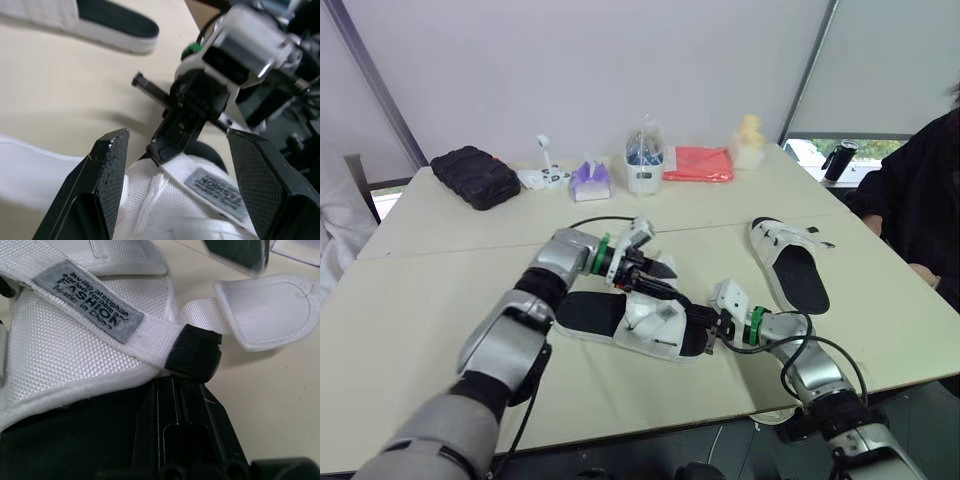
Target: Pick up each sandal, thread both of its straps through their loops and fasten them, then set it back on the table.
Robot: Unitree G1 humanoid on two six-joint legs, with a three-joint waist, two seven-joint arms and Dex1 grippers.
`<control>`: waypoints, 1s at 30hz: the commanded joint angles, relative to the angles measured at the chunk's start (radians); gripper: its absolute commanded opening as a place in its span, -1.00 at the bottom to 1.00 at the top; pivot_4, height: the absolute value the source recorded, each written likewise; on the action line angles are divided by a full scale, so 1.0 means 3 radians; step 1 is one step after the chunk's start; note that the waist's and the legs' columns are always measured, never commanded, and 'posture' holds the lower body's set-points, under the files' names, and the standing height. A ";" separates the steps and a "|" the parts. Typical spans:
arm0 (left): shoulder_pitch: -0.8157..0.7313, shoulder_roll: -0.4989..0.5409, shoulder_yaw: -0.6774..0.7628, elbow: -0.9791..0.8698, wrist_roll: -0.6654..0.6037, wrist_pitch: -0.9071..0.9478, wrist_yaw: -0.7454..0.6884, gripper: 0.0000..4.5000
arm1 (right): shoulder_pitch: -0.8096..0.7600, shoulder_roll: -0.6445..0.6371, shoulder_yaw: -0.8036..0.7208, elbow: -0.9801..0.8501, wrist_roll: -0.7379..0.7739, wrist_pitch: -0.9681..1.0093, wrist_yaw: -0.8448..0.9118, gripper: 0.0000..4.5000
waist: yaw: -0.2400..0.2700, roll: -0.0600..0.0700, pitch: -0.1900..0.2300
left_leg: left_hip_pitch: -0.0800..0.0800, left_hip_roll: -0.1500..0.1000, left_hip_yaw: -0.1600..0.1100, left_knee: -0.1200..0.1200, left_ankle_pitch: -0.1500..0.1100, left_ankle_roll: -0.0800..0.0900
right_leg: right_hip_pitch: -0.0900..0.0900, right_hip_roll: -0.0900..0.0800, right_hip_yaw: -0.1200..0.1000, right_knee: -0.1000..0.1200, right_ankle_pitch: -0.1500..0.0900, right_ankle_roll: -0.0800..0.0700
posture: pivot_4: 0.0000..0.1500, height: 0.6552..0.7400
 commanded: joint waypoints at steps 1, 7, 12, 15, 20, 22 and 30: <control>-0.0165 -0.0109 0.0065 0.0272 0.0210 -0.0213 -0.0050 0.43 | 0.0183 0.0007 0.0124 0.0125 -0.0202 0.0188 -0.0078 -1.00 | 0.0007 0.0000 0.0000 | 0.0000 0.0000 -0.0001 0.0000 0.0000 0.0000 | 0.0000 0.0000 0.0000 0.0001 0.0000 0.0000 | 1.00 1.00; -0.0221 -0.0243 0.0149 0.0551 0.0446 -0.0362 0.0050 0.43 | 0.0274 0.0001 0.0122 -0.0012 -0.0185 0.0240 -0.0157 -1.00 | 0.0017 -0.0001 0.0000 | 0.0000 -0.0001 -0.0001 0.0002 0.0000 0.0001 | 0.0003 0.0000 -0.0002 0.0001 -0.0001 0.0003 | 1.00 1.00; -0.0230 -0.0305 0.0250 0.0612 0.0544 -0.0362 0.0007 0.43 | 0.0311 -0.0012 0.0118 -0.0056 -0.0177 0.0263 -0.0190 -1.00 | 0.0017 -0.0001 0.0000 | 0.0000 -0.0001 -0.0002 0.0003 -0.0001 0.0002 | 0.0004 0.0000 -0.0004 0.0002 -0.0002 0.0004 | 1.00 1.00; -0.0219 -0.0344 0.0294 0.0612 0.0599 -0.0372 -0.0007 0.43 | 0.0313 -0.0014 0.0119 -0.0068 -0.0176 0.0273 -0.0199 -1.00 | 0.0017 -0.0001 -0.0001 | 0.0001 -0.0001 -0.0002 0.0004 -0.0001 0.0002 | 0.0005 0.0000 -0.0004 0.0002 -0.0002 0.0004 | 1.00 1.00; -0.0204 -0.0407 0.0342 0.0601 0.0697 -0.0471 0.0008 0.06 | 0.0289 -0.0006 0.0117 -0.0040 -0.0181 0.0263 -0.0215 -1.00 | 0.0018 -0.0002 -0.0001 | 0.0001 -0.0001 -0.0002 0.0004 -0.0001 0.0002 | 0.0006 0.0001 -0.0005 0.0003 -0.0002 0.0004 | 1.00 1.00; -0.0203 -0.0418 0.0336 0.0590 0.0745 -0.0536 0.0006 -0.35 | 0.0282 -0.0002 0.0119 -0.0036 -0.0183 0.0260 -0.0222 -1.00 | 0.0018 -0.0002 -0.0001 | 0.0001 -0.0001 -0.0002 0.0004 -0.0001 0.0002 | 0.0006 0.0001 -0.0005 0.0003 -0.0002 0.0004 | 1.00 1.00; -0.0253 -0.0407 0.0406 0.0547 0.0803 -0.0660 -0.0063 -0.98 | 0.0249 0.0017 0.0122 0.0014 -0.0192 0.0231 -0.0238 -1.00 | 0.0017 -0.0003 -0.0002 | 0.0002 -0.0001 -0.0002 0.0004 -0.0001 0.0002 | 0.0006 0.0001 -0.0005 0.0003 -0.0002 0.0004 | 1.00 1.00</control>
